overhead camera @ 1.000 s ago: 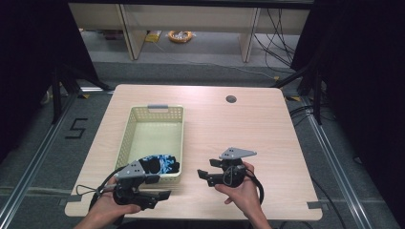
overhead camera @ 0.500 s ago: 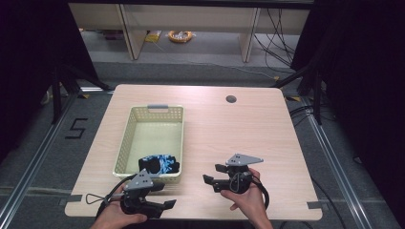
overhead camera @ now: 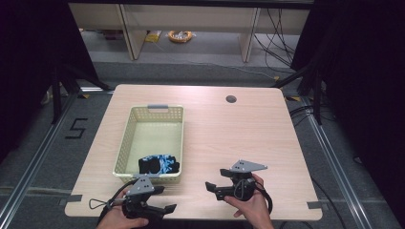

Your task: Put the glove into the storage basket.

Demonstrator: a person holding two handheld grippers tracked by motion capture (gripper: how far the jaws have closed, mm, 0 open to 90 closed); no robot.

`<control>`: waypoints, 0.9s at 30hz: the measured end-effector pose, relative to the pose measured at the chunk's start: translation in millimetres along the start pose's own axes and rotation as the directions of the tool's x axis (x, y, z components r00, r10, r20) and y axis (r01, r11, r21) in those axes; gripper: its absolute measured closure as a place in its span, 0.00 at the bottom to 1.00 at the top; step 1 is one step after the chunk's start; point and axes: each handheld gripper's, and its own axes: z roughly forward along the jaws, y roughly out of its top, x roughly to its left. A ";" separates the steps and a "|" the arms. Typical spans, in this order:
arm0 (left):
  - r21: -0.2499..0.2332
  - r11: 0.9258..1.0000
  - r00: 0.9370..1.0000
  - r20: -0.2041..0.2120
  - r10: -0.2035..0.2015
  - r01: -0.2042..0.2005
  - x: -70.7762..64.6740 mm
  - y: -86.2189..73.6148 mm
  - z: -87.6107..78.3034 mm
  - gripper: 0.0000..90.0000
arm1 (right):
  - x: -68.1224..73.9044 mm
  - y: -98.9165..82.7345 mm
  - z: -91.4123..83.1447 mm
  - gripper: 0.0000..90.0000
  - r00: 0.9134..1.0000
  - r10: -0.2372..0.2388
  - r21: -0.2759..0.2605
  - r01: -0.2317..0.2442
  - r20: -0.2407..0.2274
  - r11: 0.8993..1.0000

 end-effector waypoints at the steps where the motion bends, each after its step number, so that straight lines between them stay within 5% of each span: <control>1: 0.014 1.000 1.000 0.003 0.002 -0.002 0.2 -1.3 0.3 0.25 | -0.8 -1.4 0.3 0.25 1.000 -0.015 -0.009 0.015 -0.007 1.000; 3: 0.025 1.000 1.000 0.003 -0.018 0.018 -0.8 -4.1 1.9 0.24 | -0.6 -3.7 -0.2 0.24 1.000 -0.001 -0.015 0.001 -0.017 1.000; 5: 0.037 0.999 1.000 -0.006 0.023 -0.023 0.6 -6.2 2.4 0.23 | -3.7 -5.6 -1.3 0.24 1.000 -0.026 -0.019 0.026 -0.010 0.999; 6: 0.026 1.000 1.000 0.002 0.007 -0.007 -1.0 -7.3 3.9 0.22 | -0.6 -7.1 -2.6 0.24 1.000 0.017 -0.012 -0.017 -0.012 1.000; 7: 0.030 0.999 1.000 0.005 0.020 -0.020 -0.5 -8.1 4.1 0.22 | -4.5 -7.8 -2.0 0.24 1.000 -0.026 -0.021 0.026 -0.013 0.999; 10: 0.036 0.999 1.000 0.007 0.008 -0.009 -3.5 -12.8 6.7 0.21 | -2.5 -11.5 -4.0 0.24 1.000 0.004 -0.014 -0.004 -0.014 1.000; 12: 0.043 0.999 0.999 0.011 0.033 -0.033 -3.0 -15.2 7.8 0.21 | -4.1 -14.1 -5.0 0.23 1.000 -0.021 -0.018 0.021 -0.010 1.000; 13: 0.044 0.999 1.000 0.009 0.014 -0.015 -4.3 -16.7 8.5 0.21 | -4.1 -15.6 -5.1 0.23 1.000 -0.016 -0.016 0.016 -0.015 1.000; 15: 0.067 0.996 0.998 -0.005 0.065 -0.065 -2.4 -18.3 8.0 0.21 | -2.1 -18.9 -6.6 0.22 1.000 -0.003 -0.009 0.002 -0.009 1.000; 19: 0.055 0.998 0.999 -0.013 0.039 -0.039 -4.0 -22.8 9.7 0.21 | -3.8 -24.1 -6.6 0.22 0.999 -0.051 0.006 0.051 0.012 0.999; 23: 0.052 0.998 1.000 -0.017 0.020 -0.019 -3.8 -26.3 9.7 0.21 | -0.5 -30.5 -11.3 0.21 0.999 -0.043 0.036 0.043 0.015 0.998; 26: 0.066 0.995 0.997 -0.032 0.075 -0.073 -2.1 -28.0 8.8 0.21 | 1.0 -34.4 -11.9 0.21 0.998 -0.053 0.054 0.051 0.028 0.997; 27: 0.079 0.995 0.997 -0.036 0.065 -0.062 -2.2 -28.6 8.7 0.21 | 1.4 -35.8 -11.8 0.21 0.999 -0.052 0.056 0.051 0.016 0.997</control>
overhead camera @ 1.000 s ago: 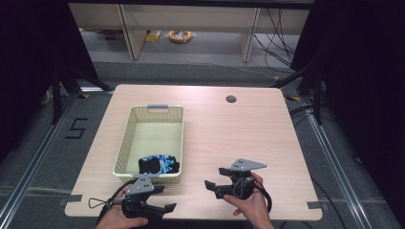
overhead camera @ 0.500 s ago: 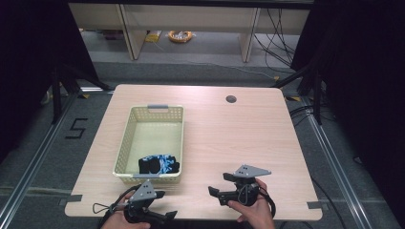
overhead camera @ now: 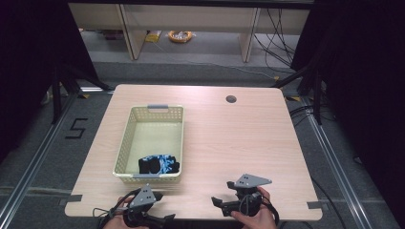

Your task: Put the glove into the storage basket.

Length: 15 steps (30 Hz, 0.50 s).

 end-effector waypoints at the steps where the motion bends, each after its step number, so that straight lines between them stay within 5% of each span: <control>1: -0.016 1.000 1.000 0.005 -0.003 0.003 -1.3 -0.9 0.1 0.21 | 0.1 -1.0 0.0 0.21 1.000 -0.006 0.003 0.006 0.006 1.000; 4: 0.001 1.000 1.000 0.001 -0.009 0.009 -2.2 -3.4 -0.4 0.21 | 2.2 -4.9 -0.5 0.20 0.999 -0.020 0.021 0.020 0.038 1.000; 5: 0.001 1.000 1.000 0.001 0.015 -0.015 -2.0 -3.9 -0.9 0.21 | 3.6 -6.0 -1.8 0.20 0.999 -0.018 0.037 0.017 0.035 0.999; 11: -0.008 1.000 1.000 0.018 0.005 -0.005 -8.2 -6.8 0.9 0.22 | 6.4 -12.8 -2.9 0.20 0.999 -0.021 0.052 0.020 0.031 0.998; 13: 0.012 0.999 0.999 0.007 0.039 -0.039 -6.7 -6.5 0.7 0.22 | 6.5 -14.7 -2.7 0.20 0.999 -0.025 0.052 0.024 0.027 0.998; 15: -0.004 1.000 1.000 0.009 0.007 -0.007 -7.5 -6.6 1.0 0.22 | 8.1 -15.5 -4.5 0.20 0.999 -0.020 0.066 0.017 0.050 0.998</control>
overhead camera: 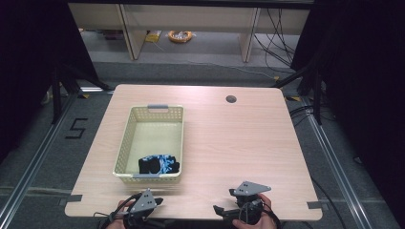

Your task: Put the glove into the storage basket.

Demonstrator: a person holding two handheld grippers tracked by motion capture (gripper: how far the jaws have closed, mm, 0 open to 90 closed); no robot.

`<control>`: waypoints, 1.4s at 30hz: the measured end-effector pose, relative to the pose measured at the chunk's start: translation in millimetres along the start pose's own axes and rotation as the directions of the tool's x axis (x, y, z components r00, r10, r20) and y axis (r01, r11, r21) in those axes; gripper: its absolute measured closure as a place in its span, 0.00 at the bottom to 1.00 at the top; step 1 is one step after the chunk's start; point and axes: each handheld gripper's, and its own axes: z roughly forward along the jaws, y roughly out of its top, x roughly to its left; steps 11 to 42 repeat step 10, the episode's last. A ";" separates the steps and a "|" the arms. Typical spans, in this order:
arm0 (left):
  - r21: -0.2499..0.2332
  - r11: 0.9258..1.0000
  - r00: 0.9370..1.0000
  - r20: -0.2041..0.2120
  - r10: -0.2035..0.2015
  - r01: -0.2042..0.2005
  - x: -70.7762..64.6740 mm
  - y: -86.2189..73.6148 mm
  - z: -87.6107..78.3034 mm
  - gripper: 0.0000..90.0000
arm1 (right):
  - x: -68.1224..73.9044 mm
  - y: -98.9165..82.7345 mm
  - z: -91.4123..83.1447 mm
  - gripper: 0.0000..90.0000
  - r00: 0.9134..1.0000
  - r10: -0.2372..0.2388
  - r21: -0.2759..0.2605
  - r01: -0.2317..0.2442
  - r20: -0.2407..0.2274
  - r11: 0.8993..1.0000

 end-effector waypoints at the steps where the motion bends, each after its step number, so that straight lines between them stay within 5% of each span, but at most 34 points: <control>1: 0.006 1.000 1.000 -0.005 0.019 -0.019 1.8 0.2 -0.9 0.22 | -0.3 -0.5 0.2 0.20 1.000 -0.010 0.001 0.010 -0.002 1.000; 2: 0.004 1.000 1.000 -0.009 -0.007 0.007 1.2 -0.5 -0.1 0.22 | -0.1 -0.7 0.7 0.20 1.000 -0.012 0.000 0.012 -0.008 1.000; 3: 0.015 1.000 1.000 -0.011 0.024 -0.024 3.5 -0.2 -0.7 0.22 | -0.4 -0.9 1.5 0.20 1.000 -0.014 -0.002 0.014 -0.023 1.000; 10: 0.012 1.000 1.000 -0.009 0.023 -0.022 3.7 -0.4 0.7 0.22 | 2.8 -1.5 0.5 0.20 1.000 0.018 0.019 -0.018 -0.010 1.000; 42: 0.012 1.000 1.000 -0.009 0.023 -0.022 3.7 -0.4 0.7 0.22 | 2.8 -1.5 0.5 0.20 1.000 0.018 0.019 -0.018 -0.010 1.000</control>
